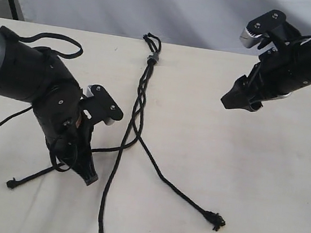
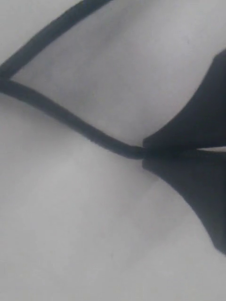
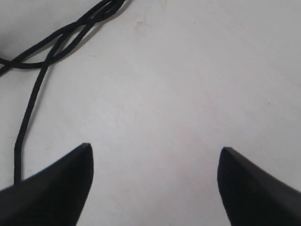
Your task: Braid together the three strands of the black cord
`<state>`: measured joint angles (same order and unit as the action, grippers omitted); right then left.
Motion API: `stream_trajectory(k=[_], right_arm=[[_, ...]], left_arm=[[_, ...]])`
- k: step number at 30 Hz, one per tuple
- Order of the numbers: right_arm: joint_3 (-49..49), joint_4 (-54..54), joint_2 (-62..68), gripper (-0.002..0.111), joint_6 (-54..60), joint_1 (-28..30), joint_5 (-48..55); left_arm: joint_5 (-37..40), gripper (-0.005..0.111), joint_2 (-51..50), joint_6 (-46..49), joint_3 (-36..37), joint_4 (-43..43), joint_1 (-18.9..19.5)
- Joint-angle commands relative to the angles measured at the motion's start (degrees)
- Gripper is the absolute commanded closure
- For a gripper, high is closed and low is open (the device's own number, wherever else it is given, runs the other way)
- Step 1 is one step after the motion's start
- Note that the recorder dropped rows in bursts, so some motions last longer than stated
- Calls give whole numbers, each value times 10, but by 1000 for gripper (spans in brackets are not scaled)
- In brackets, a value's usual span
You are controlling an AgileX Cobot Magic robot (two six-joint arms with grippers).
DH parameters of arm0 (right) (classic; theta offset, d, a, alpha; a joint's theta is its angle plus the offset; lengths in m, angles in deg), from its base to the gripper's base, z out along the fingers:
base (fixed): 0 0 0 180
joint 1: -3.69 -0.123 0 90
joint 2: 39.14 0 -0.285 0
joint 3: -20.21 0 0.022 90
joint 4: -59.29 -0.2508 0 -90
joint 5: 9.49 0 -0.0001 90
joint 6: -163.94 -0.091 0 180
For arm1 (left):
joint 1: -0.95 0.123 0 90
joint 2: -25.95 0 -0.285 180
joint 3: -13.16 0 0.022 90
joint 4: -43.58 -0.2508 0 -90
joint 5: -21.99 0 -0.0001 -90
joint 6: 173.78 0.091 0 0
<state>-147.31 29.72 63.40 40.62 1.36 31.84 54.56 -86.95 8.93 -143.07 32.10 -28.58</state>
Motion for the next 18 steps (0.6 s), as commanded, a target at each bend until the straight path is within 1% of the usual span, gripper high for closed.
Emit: stream_trajectory(k=[1,4,6,8,10,13,14,16,18], right_arm=[[2,-31,2,39,29,1,22],[2,-62,2,39,35,0,45],[2,-94,2,39,35,-1,71],[2,-111,2,39,35,-10,104],[2,-111,2,39,33,-27,132],[2,-109,2,39,7,-76,146],[2,-101,2,39,-5,-104,145],[6,-75,3,39,-32,-152,133],[15,-43,3,39,-72,-199,109]], left_arm=[[-43,107,3,-4,20,-1,2],[-43,106,1,-17,20,-1,2],[-45,104,-3,-30,20,-1,2],[-45,96,-6,-31,20,-1,2],[-45,85,-12,-31,20,-1,2],[-40,72,-17,-36,20,-1,2],[-40,68,-18,-36,20,-1,2],[-37,65,-22,-36,20,-1,2],[-34,64,-25,-36,20,-1,2]])
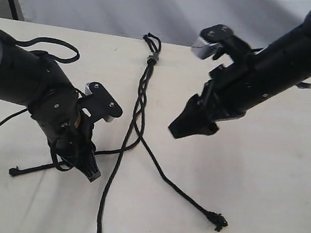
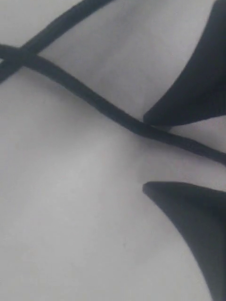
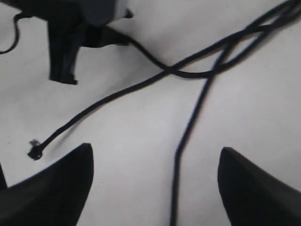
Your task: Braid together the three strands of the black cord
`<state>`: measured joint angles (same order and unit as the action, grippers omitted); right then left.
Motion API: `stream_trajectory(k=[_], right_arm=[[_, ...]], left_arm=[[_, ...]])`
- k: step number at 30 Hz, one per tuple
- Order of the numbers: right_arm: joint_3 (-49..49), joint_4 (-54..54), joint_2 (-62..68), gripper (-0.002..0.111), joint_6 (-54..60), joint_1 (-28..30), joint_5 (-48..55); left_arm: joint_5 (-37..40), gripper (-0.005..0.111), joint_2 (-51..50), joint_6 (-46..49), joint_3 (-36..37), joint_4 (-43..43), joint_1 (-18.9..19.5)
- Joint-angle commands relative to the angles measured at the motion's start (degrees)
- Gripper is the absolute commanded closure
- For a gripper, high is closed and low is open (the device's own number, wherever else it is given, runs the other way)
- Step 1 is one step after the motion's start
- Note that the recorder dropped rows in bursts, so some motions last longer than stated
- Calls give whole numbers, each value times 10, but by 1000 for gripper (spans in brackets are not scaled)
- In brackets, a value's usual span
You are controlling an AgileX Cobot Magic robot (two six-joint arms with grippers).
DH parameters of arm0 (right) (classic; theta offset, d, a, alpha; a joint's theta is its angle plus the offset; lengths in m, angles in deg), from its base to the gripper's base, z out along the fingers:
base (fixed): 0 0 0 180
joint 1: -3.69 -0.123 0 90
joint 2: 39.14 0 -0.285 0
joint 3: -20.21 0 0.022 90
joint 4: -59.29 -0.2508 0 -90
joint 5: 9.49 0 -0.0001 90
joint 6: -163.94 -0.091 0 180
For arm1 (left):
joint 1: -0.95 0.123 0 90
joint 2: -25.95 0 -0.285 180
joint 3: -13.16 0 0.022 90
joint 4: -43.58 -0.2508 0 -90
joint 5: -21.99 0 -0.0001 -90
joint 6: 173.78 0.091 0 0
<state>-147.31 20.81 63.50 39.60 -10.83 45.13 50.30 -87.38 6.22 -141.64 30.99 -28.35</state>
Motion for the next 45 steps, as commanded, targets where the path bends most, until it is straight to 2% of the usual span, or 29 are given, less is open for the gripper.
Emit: stream_trajectory(k=[1,6,9,15,19,26,27,28,29,30,31,34,37,40,45], right_arm=[[22,64,2,39,-90,-103,-40],[49,119,2,39,-192,-215,-93],[73,130,2,39,-215,-278,-130],[129,131,2,39,-246,-362,-234],[183,114,2,39,-261,-371,-324],[189,105,80,39,-243,-404,-400],[189,106,89,43,-243,-404,-404],[189,117,92,54,-243,-403,-406],[189,126,92,70,-243,-402,-408],[188,140,83,93,-243,-402,-408],[188,149,76,105,-243,-402,-408],[188,197,32,108,-245,-397,-403],[188,277,-14,108,-245,-361,-385],[188,347,-38,108,-245,-293,-372],[188,369,0,108,-243,-148,-406]], left_arm=[[11,64,-22,-9,6,10,0],[27,64,-25,-9,6,10,0],[34,64,-25,-9,6,10,0],[42,64,-25,-10,6,10,0],[63,64,-25,-18,6,10,0],[64,64,-25,-19,6,10,0],[64,64,-25,-19,6,10,0],[64,64,-25,-19,6,10,0],[64,65,-25,-19,6,10,0],[64,65,-25,-19,6,10,0],[64,65,-25,-19,6,10,0],[64,65,-25,-19,6,10,0],[64,65,-25,-19,6,10,0],[64,65,-25,-19,6,10,0],[64,65,-25,-19,6,10,0]])
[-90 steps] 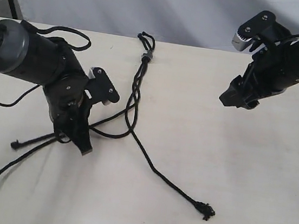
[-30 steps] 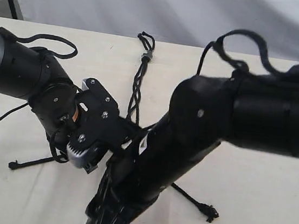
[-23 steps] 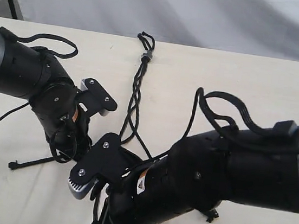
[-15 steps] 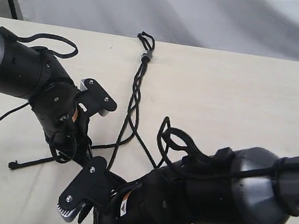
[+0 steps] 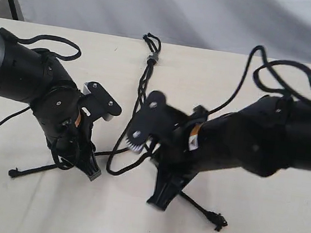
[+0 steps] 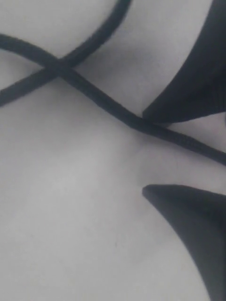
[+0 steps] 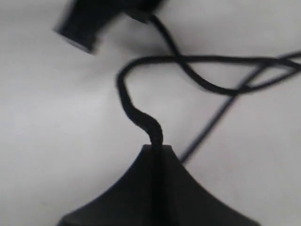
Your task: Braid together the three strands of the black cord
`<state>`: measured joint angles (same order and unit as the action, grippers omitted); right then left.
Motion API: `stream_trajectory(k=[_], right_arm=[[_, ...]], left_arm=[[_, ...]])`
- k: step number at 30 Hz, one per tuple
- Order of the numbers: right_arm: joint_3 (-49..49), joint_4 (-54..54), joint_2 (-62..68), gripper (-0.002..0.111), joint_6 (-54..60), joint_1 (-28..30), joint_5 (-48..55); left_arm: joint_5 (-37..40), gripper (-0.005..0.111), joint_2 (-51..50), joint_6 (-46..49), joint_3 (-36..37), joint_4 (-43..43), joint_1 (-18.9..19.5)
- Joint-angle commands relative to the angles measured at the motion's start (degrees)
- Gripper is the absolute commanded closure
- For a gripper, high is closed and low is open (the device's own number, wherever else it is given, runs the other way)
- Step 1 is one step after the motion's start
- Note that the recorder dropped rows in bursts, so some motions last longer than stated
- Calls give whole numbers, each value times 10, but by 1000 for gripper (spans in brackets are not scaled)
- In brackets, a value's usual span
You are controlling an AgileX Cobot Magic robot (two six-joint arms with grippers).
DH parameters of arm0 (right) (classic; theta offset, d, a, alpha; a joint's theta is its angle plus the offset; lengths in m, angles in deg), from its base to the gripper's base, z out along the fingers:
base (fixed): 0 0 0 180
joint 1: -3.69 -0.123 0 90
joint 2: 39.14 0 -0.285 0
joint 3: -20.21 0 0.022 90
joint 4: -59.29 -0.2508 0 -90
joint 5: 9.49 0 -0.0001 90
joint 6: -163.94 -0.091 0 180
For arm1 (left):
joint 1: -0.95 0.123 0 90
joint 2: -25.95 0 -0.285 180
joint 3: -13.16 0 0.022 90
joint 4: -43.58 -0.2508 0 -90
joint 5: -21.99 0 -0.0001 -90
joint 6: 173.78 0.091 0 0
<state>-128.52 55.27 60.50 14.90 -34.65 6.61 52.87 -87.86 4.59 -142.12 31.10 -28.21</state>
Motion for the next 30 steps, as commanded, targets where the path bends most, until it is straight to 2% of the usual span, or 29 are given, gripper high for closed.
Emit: stream_trajectory(k=[1,5,9,13,16,21,24,27,30], right_arm=[[0,22,44,108,4,113,-30],[0,12,94,108,1,166,-38],[0,3,130,108,0,168,-14],[0,-41,141,108,0,138,60],[0,-112,141,108,25,93,122],[0,-216,139,108,135,-30,158],[-19,-209,129,108,142,-87,139],[-44,-191,108,108,138,-89,135],[-60,-156,81,108,118,-50,126]], left_arm=[[38,65,-20,-3,10,9,-1],[38,65,-20,-3,10,9,-1],[36,65,-20,-3,10,9,-1],[37,65,-20,-3,10,9,-1],[37,65,-20,-3,10,9,-1],[37,65,-20,-3,10,9,-1],[37,65,-20,-3,10,9,-1],[39,65,-20,-3,10,9,-1],[40,65,-20,-3,10,9,-1]])
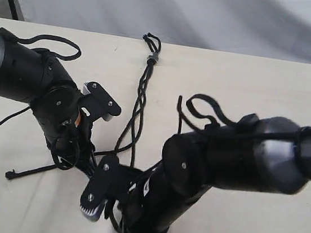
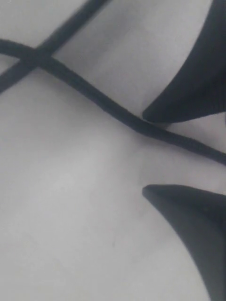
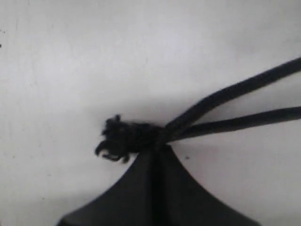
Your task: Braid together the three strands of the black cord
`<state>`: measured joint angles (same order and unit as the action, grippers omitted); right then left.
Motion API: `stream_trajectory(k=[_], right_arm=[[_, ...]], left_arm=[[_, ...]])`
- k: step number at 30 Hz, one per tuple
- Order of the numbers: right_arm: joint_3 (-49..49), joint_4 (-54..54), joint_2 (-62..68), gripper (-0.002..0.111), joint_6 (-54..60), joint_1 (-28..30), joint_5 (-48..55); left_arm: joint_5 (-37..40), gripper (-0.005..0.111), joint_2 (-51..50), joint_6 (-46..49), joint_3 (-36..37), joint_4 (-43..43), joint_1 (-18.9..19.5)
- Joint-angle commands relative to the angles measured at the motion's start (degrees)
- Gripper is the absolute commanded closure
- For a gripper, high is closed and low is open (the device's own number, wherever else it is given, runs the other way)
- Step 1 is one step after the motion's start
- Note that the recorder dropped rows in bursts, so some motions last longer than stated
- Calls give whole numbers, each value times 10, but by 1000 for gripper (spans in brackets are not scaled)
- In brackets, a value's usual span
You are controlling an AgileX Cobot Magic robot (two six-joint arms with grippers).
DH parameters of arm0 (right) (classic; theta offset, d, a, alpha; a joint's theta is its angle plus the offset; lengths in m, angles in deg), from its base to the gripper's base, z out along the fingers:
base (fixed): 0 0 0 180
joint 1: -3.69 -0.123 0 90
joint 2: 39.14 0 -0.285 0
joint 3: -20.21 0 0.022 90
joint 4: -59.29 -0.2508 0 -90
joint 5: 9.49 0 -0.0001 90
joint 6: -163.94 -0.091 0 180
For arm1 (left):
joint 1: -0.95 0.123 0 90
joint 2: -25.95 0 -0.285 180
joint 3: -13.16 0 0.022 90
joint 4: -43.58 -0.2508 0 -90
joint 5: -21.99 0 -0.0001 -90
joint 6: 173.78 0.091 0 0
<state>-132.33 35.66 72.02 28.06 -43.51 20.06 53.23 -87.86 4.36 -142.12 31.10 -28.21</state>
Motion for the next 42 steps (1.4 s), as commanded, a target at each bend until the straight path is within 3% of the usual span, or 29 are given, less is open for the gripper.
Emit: stream_trajectory(k=[1,13,16,22,26,30,33,42], right_arm=[[-26,45,-44,108,-18,55,-8],[-30,75,-55,108,-12,308,-54],[-30,75,-35,108,-12,336,-54],[-30,89,4,105,-12,337,-56],[-30,89,16,85,-12,337,-66],[-30,89,21,47,-10,337,-75],[-43,89,9,33,-21,348,-76],[-62,87,-92,29,-68,459,-87]], left_arm=[[36,65,-20,-1,10,9,-1],[36,65,-20,-1,10,9,-1],[36,65,-20,-1,10,9,-1],[36,65,-20,-1,10,9,-1],[34,65,-20,-1,10,9,-1],[31,65,-19,-1,10,9,-1],[40,65,-7,-1,4,9,-1],[78,65,91,-54,-52,19,-1]])
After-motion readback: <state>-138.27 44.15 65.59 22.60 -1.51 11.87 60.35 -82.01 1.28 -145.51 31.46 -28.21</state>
